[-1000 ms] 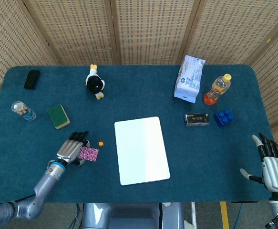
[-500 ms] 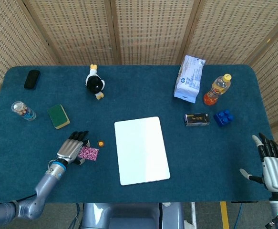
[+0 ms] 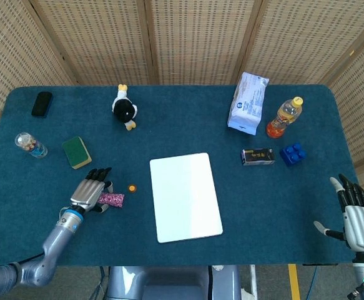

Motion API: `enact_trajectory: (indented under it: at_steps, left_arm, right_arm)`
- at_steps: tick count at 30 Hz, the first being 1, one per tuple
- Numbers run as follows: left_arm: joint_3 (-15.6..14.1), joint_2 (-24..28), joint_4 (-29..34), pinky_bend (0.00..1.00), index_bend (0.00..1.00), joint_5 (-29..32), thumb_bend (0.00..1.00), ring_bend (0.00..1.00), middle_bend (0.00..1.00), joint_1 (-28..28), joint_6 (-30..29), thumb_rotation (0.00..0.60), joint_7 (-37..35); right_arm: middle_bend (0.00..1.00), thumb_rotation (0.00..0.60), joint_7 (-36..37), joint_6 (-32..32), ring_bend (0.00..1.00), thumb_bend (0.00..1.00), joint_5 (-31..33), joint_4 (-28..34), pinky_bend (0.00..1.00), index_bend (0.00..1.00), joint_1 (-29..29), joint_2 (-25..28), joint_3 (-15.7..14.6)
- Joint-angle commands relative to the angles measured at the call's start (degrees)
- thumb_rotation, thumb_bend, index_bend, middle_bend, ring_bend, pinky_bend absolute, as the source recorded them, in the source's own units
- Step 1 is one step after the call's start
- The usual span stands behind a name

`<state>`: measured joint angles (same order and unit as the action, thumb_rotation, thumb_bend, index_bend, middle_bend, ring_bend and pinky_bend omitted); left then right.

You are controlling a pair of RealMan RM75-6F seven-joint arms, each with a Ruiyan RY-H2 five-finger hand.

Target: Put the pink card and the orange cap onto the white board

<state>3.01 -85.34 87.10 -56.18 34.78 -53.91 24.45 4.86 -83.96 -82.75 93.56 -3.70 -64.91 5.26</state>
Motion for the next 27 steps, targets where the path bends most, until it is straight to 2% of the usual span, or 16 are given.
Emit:
enact_trajectory:
  at_steps: [1, 8, 16, 21, 27]
  left_arm:
    - [0.0, 0.2, 0.2, 0.0, 0.44, 0.0, 0.3, 0.0, 0.0, 0.0, -0.1, 0.6, -0.1]
    - [1.0, 1.3, 1.3, 0.0, 0.44, -0.8, 0.3, 0.0, 0.0, 0.3, -1.0, 0.6, -0.6]
    - [5.0, 1.7, 2.4, 0.0, 0.44, -1.6, 0.29, 0.0, 0.0, 3.8, 0.7, 0.6, -1.8]
    - [8.5, 0.0, 1.5, 0.0, 0.44, 3.7, 0.29, 0.0, 0.0, 9.2, 4.8, 0.6, 1.0]
    - [11.6, -5.4, -4.3, 0.0, 0.45, 10.1, 0.29, 0.0, 0.0, 16.7, 8.4, 0.6, 5.4]
  right_arm:
    - [0.0, 0.6, 0.0, 0.0, 0.0, 0.0, 0.0, 0.0, 0.0, 0.06, 0.0, 0.0, 0.0]
    - [0.0, 0.6, -0.1, 0.0, 0.0, 0.0, 0.0, 0.0, 0.0, 0.06, 0.0, 0.0, 0.0]
    - [0.0, 0.6, 0.0, 0.0, 0.0, 0.0, 0.0, 0.0, 0.0, 0.06, 0.0, 0.0, 0.0]
    - [0.0, 0.6, 0.3, 0.1, 0.0, 0.0, 0.0, 0.0, 0.0, 0.06, 0.0, 0.0, 0.0]
    - [0.0, 0.6, 1.0, 0.4, 0.0, 0.0, 0.2, 0.0, 0.0, 0.06, -0.1, 0.2, 0.1]
